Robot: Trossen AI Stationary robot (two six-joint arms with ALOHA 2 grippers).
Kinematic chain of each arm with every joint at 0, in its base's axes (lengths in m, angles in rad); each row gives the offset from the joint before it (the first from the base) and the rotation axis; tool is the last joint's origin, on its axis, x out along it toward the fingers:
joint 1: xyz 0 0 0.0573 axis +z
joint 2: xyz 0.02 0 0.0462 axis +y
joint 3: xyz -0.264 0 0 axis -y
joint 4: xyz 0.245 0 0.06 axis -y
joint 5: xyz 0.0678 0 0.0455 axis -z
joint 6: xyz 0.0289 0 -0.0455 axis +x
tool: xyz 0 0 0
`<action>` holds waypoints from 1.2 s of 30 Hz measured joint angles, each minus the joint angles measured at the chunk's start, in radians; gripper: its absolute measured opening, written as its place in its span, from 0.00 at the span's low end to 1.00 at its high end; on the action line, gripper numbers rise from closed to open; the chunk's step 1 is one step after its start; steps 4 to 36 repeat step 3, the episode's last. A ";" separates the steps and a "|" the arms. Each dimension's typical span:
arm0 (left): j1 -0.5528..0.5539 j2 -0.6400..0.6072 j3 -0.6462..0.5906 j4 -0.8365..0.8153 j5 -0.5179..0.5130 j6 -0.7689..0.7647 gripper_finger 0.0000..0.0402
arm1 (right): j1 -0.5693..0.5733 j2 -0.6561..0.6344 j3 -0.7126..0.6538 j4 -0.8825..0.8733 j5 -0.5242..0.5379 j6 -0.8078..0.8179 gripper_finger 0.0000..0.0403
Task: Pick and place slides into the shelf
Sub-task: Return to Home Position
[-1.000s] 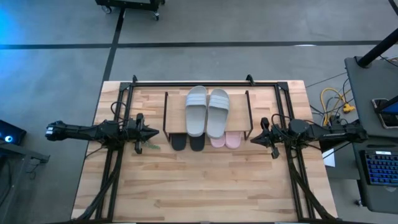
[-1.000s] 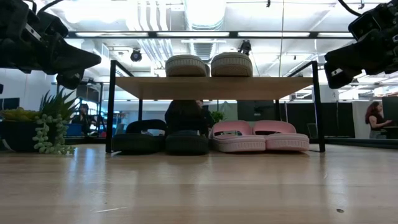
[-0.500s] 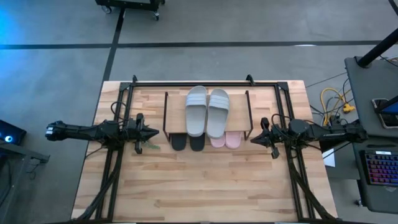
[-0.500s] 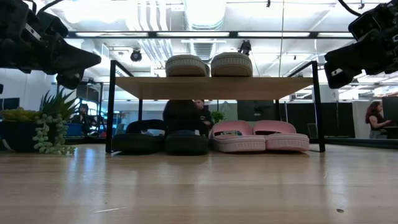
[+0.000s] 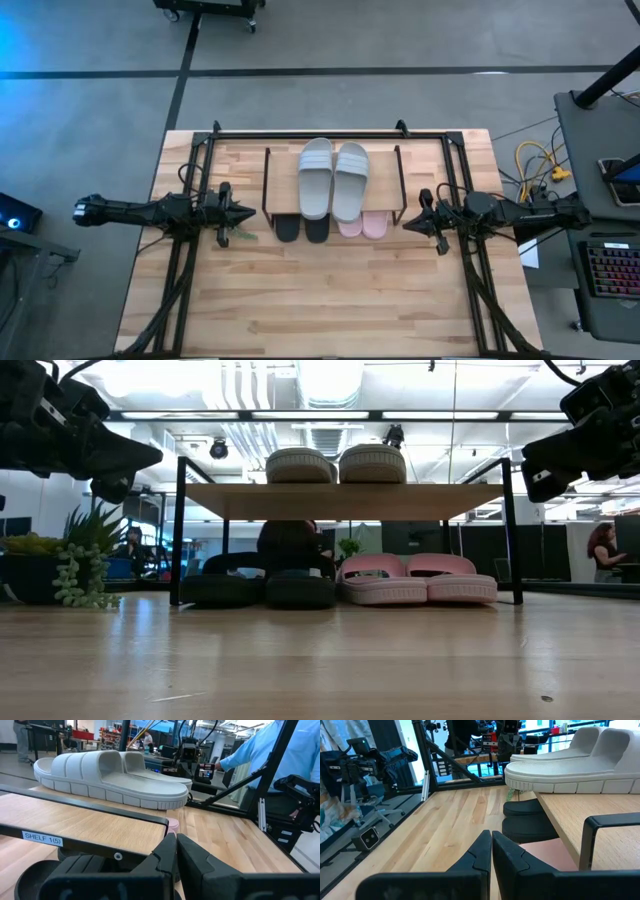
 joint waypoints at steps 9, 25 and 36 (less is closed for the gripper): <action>0.000 0.000 0.000 0.000 0.000 0.000 0.00 | 0.000 0.000 0.000 0.000 0.000 0.000 0.02; 0.000 0.000 0.000 0.000 0.000 0.000 0.00 | 0.000 0.000 0.000 0.000 0.000 0.000 0.02; 0.000 0.000 0.000 0.000 0.000 0.000 0.00 | 0.000 0.000 0.000 0.000 0.000 0.000 0.02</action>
